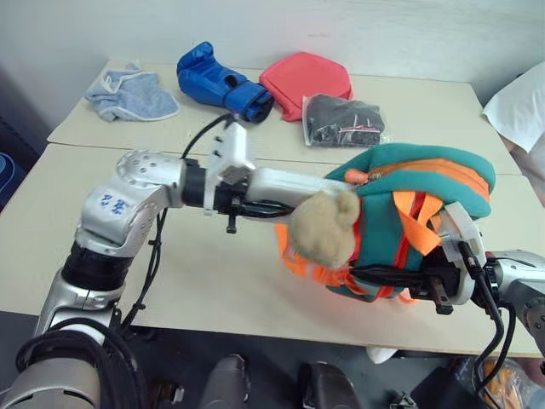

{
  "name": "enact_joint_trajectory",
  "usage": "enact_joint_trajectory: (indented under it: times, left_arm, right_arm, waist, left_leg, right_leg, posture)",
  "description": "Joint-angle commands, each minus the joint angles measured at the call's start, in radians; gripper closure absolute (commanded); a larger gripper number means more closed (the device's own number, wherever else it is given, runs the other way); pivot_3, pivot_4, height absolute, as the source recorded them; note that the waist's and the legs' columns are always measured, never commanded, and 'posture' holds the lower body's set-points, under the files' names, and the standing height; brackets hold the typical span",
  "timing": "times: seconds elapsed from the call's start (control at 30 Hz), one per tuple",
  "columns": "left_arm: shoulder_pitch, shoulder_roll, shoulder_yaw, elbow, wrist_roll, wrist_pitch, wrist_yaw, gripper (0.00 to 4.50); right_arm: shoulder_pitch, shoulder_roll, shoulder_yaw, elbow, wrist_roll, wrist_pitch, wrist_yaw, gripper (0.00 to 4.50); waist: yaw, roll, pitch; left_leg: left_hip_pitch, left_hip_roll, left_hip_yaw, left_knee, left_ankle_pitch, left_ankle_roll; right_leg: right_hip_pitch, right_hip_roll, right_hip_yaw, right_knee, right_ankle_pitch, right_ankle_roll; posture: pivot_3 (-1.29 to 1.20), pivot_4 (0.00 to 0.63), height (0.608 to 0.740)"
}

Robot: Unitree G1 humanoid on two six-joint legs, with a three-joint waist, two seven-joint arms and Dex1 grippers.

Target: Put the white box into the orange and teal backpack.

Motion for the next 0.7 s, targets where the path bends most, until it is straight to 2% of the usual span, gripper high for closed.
enact_joint_trajectory:
  times: [0.03,0.1,0.23,0.37,0.5,0.53,0.63,0.7]
  left_arm:
    - [-0.067,-0.027,-0.099,0.052,0.048,0.025,-0.075,3.29]
    - [-0.119,-0.071,-0.128,0.126,0.075,-0.011,-0.113,3.29]
    - [-0.233,-0.258,-0.149,0.345,0.175,-0.144,-0.042,3.29]
    - [-0.252,-0.392,-0.121,0.394,0.176,-0.164,-0.017,3.29]
    - [-0.211,-0.468,-0.097,0.405,0.201,-0.202,0.044,3.29]
    - [-0.201,-0.486,-0.079,0.413,0.202,-0.232,0.067,2.55]
    - [-0.176,-0.504,-0.016,0.417,0.183,-0.259,0.098,1.68]
    - [-0.163,-0.485,0.042,0.405,0.139,-0.253,0.073,1.28]
  right_arm:
    - [-0.004,0.0,-0.006,-0.031,0.008,-0.003,-0.001,4.49]
    - [-0.004,0.0,-0.007,-0.03,0.009,-0.002,0.001,4.49]
    - [-0.016,-0.004,0.009,-0.029,-0.004,-0.007,0.01,4.49]
    - [-0.034,0.001,0.015,-0.02,-0.01,-0.011,0.004,4.49]
    - [-0.031,0.013,0.017,-0.025,-0.016,-0.018,-0.008,4.49]
    - [-0.03,0.018,0.018,-0.027,-0.016,-0.019,-0.013,4.5]
    - [-0.023,0.031,0.017,-0.034,-0.018,-0.024,-0.031,4.5]
    - [-0.018,0.041,0.013,-0.037,-0.023,-0.029,-0.046,4.5]
  waist:
    - [-0.001,0.0,0.0]
    - [-0.002,0.0,0.0]
    - [0.004,0.0,0.0]
    - [-0.003,0.0,0.0]
    - [-0.004,0.0,0.0]
    - [-0.003,0.001,0.0]
    - [-0.002,0.001,0.0]
    - [-0.002,0.001,0.0]
  left_leg:
    - [-0.002,0.0,-0.001,0.002,0.0,0.0]
    - [-0.002,0.0,-0.001,0.002,0.0,0.001]
    - [-0.004,-0.001,-0.002,0.004,0.0,0.002]
    - [-0.008,-0.002,-0.003,0.004,0.0,0.004]
    - [-0.008,-0.002,-0.003,0.003,0.0,0.004]
    - [-0.008,-0.001,-0.003,0.003,0.0,0.003]
    - [-0.008,-0.002,-0.004,0.005,0.001,0.003]
    - [-0.008,-0.003,-0.004,0.006,0.001,0.004]
  right_leg:
    - [-0.001,0.001,-0.001,0.0,0.0,0.0]
    - [-0.001,0.0,-0.001,0.0,0.0,0.0]
    - [-0.001,0.001,-0.003,0.001,0.0,0.0]
    - [-0.003,0.0,-0.003,0.001,0.002,0.003]
    - [-0.003,0.0,-0.005,0.001,0.002,0.003]
    - [-0.003,0.0,-0.007,0.001,0.002,0.003]
    - [-0.002,-0.003,-0.011,0.001,0.002,0.003]
    - [-0.002,-0.003,-0.012,0.001,0.002,0.003]
  posture:
    - [0.0,0.15,0.74]
    - [0.0,0.15,0.74]
    - [0.0,0.15,0.74]
    - [0.0,0.15,0.74]
    - [0.0,0.15,0.74]
    - [0.0,0.15,0.74]
    - [0.0,0.15,0.74]
    - [0.0,0.15,0.74]
